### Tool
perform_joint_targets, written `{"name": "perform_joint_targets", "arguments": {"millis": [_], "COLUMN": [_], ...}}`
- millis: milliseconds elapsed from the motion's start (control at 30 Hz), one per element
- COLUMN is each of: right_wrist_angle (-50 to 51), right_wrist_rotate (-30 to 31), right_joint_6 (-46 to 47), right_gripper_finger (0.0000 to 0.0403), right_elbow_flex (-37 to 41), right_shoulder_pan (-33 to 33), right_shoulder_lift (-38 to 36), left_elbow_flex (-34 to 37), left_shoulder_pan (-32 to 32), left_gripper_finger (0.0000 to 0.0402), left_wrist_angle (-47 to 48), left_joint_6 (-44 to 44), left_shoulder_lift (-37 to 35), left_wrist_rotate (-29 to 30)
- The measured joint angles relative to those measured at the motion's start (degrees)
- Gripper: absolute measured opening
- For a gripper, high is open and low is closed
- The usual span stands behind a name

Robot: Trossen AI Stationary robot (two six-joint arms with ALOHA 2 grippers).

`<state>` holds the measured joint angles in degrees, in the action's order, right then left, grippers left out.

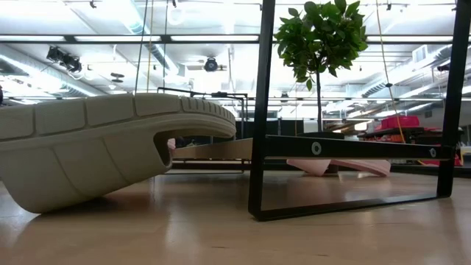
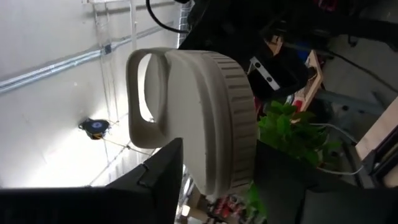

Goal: Pick and place slides into the shelf
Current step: Put the right gray slide on the shelf

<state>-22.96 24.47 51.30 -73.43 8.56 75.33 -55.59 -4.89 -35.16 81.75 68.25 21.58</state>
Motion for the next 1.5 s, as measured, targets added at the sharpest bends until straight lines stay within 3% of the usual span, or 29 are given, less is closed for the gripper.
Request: {"name": "perform_joint_targets", "arguments": {"millis": [433, 833, 1200, 1500], "right_wrist_angle": [-1.01, -0.26, 0.22, 1.39], "right_wrist_rotate": [-0.43, 0.03, -1.43, -4.87], "right_joint_6": [-1.96, -3.54, -5.49, -14.44], "right_gripper_finger": [0.0043, 0.0039, 0.0038, 0.0122], "right_elbow_flex": [0.0, 0.0, -0.17, -0.16], "right_shoulder_pan": [-0.11, -0.14, -0.33, -0.63], "right_shoulder_lift": [0.0, -0.04, -0.24, -0.15], "left_elbow_flex": [0.0, -0.04, -0.41, -0.8], "left_shoulder_pan": [-0.39, -1.68, -1.77, -1.84], "left_gripper_finger": [0.0115, 0.0129, 0.0063, 0.0061], "left_wrist_angle": [0.34, -1.25, -7.96, -8.53], "left_joint_6": [-4.65, -4.76, -4.65, -5.38], "left_shoulder_lift": [0.0, 3.77, 4.31, 4.28], "left_wrist_rotate": [-3.8, -3.99, -3.02, 1.06]}}
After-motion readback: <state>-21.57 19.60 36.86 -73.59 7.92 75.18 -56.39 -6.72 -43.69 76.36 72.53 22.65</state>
